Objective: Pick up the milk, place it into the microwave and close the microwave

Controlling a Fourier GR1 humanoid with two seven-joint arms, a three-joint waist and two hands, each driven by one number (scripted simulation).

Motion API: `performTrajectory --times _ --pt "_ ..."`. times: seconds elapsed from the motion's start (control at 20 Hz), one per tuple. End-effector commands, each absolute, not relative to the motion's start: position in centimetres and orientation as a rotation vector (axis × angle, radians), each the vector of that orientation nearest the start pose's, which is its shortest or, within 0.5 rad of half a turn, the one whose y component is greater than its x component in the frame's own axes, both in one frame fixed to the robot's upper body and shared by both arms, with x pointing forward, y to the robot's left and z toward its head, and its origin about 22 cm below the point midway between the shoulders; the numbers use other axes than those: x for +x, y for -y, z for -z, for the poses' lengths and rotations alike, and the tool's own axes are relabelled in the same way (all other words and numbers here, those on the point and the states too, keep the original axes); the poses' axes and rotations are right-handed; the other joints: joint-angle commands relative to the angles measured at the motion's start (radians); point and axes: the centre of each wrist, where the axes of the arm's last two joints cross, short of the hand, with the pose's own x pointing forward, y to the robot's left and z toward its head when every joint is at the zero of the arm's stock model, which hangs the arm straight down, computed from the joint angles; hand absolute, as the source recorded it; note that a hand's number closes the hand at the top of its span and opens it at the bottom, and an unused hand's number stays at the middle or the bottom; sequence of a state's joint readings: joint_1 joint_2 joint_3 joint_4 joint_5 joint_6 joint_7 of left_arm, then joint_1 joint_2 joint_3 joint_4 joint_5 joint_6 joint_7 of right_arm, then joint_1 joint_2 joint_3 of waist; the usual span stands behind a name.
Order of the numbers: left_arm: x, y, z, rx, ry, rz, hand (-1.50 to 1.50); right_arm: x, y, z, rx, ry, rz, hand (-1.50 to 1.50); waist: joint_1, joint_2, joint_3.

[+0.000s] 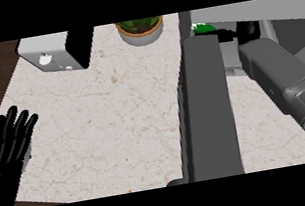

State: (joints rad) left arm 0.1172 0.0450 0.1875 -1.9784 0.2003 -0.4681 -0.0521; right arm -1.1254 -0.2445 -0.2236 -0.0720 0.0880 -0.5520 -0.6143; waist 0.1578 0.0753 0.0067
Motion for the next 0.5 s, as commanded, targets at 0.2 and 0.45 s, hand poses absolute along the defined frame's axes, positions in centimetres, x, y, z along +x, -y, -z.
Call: performTrajectory --times 0.2,0.45 --pt "20.4 -26.8 -7.5 -0.26 1.942 0.207 -1.5 43.6 24.1 -3.0 -0.671 1.782 -0.116 -1.5 -0.034 -0.011 0.0" --pt "19.8 -26.6 -7.2 -0.262 1.944 0.217 -1.5 43.3 25.0 -2.6 -0.592 1.8 -0.116 -1.5 -0.029 -0.014 0.0"
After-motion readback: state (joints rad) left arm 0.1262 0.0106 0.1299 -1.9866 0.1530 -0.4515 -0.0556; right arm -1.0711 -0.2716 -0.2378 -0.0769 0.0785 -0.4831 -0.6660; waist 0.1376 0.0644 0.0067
